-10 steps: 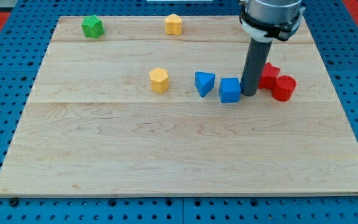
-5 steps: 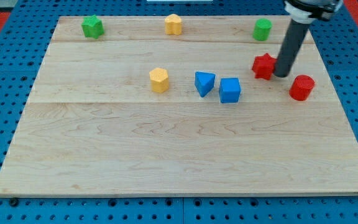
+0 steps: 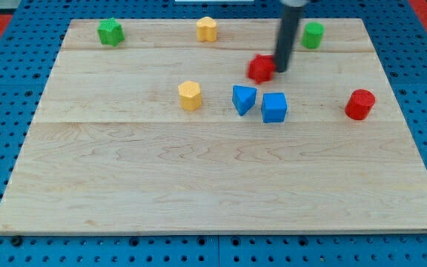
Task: Move the red star to the center left side of the board
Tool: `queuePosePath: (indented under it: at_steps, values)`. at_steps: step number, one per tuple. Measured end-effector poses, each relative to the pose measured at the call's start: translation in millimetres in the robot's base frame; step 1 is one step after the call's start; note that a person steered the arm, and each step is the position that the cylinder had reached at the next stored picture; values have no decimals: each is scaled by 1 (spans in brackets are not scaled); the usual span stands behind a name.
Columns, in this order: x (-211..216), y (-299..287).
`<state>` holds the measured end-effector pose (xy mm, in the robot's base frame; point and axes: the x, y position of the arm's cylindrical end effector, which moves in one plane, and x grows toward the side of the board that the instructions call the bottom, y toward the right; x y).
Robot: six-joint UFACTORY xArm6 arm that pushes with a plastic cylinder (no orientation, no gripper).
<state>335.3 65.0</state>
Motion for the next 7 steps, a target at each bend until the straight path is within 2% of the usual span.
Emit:
queuePosePath:
  at_steps: [1, 2, 3, 4, 5, 6, 7]
  values:
    - [17, -116]
    - [-6, -149]
    - [-29, -158]
    - [8, -222]
    - [12, -226]
    - [25, -179]
    - [29, -246]
